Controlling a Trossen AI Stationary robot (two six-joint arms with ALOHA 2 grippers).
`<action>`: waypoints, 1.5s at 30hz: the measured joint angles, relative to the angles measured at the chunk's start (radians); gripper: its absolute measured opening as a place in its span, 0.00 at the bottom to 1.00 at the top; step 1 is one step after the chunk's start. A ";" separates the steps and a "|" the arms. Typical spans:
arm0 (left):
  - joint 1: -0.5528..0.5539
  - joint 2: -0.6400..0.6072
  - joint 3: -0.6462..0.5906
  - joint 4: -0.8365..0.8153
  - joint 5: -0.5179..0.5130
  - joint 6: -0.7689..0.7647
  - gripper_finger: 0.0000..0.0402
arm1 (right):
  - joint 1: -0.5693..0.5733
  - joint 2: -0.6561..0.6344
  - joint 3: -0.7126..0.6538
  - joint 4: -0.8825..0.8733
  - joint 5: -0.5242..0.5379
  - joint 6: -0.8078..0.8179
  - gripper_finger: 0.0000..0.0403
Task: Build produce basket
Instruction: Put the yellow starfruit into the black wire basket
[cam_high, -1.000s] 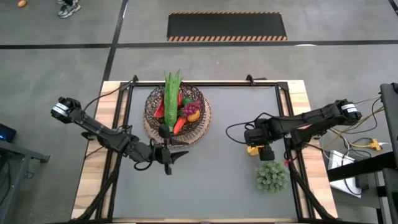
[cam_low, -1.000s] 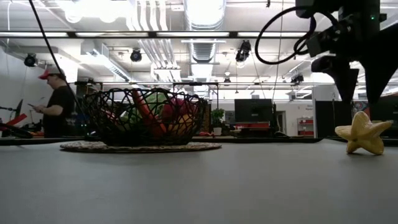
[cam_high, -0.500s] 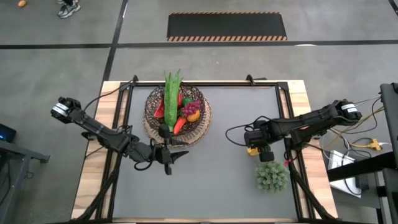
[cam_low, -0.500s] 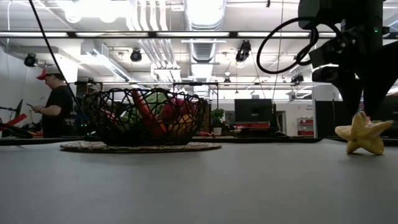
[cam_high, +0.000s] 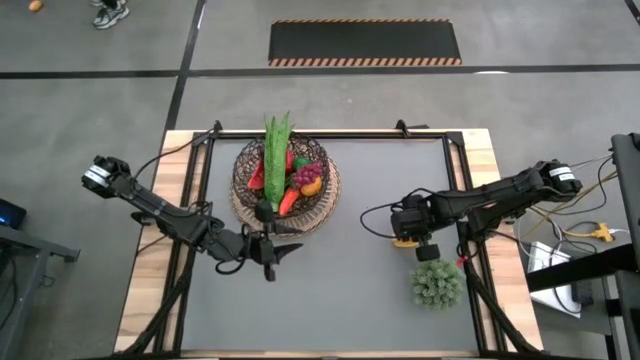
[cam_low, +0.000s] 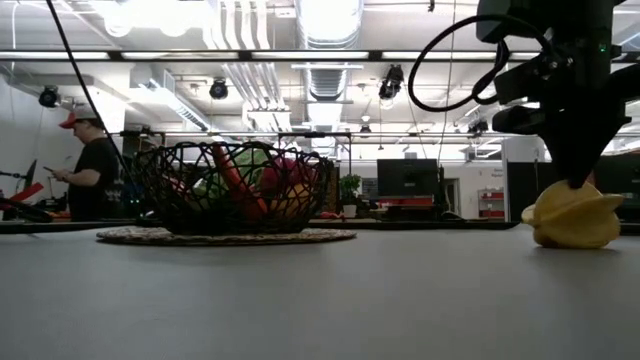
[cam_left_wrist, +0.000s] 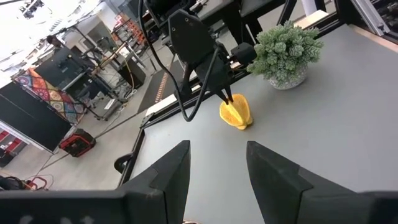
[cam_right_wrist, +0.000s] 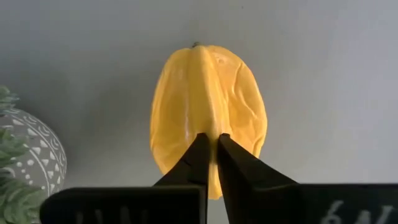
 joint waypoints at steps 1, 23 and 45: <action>-0.003 0.000 0.000 0.000 -0.003 0.000 0.35 | 0.000 0.000 0.003 -0.002 0.000 0.000 0.03; -0.091 -0.314 -0.180 0.276 -0.071 0.138 0.34 | -0.003 -0.001 0.096 1.007 0.046 -0.085 0.02; -0.091 -0.371 -0.233 0.367 -0.069 0.136 0.34 | -0.058 0.702 0.104 2.282 0.631 0.103 0.02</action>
